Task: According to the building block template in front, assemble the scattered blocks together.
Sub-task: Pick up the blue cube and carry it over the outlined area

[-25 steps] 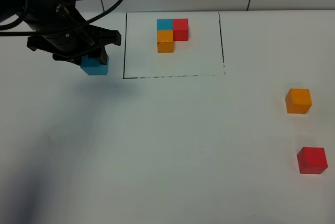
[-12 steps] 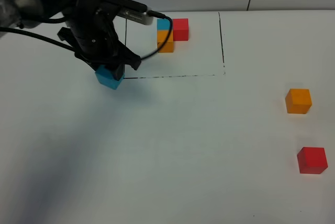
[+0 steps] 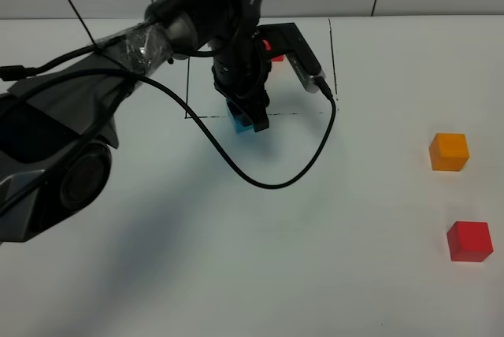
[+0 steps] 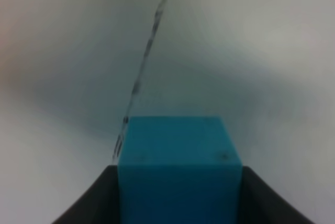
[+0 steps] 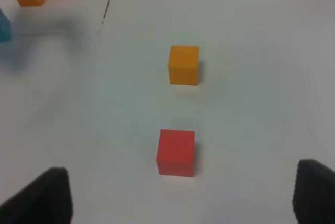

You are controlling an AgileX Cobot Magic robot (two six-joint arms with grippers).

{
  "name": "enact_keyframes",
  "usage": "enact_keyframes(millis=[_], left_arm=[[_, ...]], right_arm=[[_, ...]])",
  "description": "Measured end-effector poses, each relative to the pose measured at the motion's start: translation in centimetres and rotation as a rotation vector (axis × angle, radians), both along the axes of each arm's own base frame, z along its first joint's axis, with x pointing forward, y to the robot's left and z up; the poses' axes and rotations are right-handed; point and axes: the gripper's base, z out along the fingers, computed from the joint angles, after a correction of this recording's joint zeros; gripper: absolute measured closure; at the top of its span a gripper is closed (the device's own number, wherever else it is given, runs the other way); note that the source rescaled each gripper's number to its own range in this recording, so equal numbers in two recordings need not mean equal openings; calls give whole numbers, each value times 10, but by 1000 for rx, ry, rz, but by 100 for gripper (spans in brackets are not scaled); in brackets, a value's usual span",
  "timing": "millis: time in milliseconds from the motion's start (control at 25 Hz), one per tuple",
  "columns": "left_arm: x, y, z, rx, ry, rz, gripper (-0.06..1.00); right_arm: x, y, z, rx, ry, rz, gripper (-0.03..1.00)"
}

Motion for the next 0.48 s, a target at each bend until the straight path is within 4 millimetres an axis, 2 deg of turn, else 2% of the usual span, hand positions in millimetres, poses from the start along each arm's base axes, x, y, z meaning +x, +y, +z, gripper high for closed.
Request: enact_keyframes(millis=[120, 280, 480], left_arm=[[0, -11, -10, -1, -1, -107, 94], [0, -14, -24, 20, 15, -210, 94], [1, -14, -26, 26, 10, -276, 94]], right_arm=[[0, 0, 0, 0, 0, 0, 24], [0, 0, 0, 0, 0, 0, 24], [0, 0, 0, 0, 0, 0, 24]])
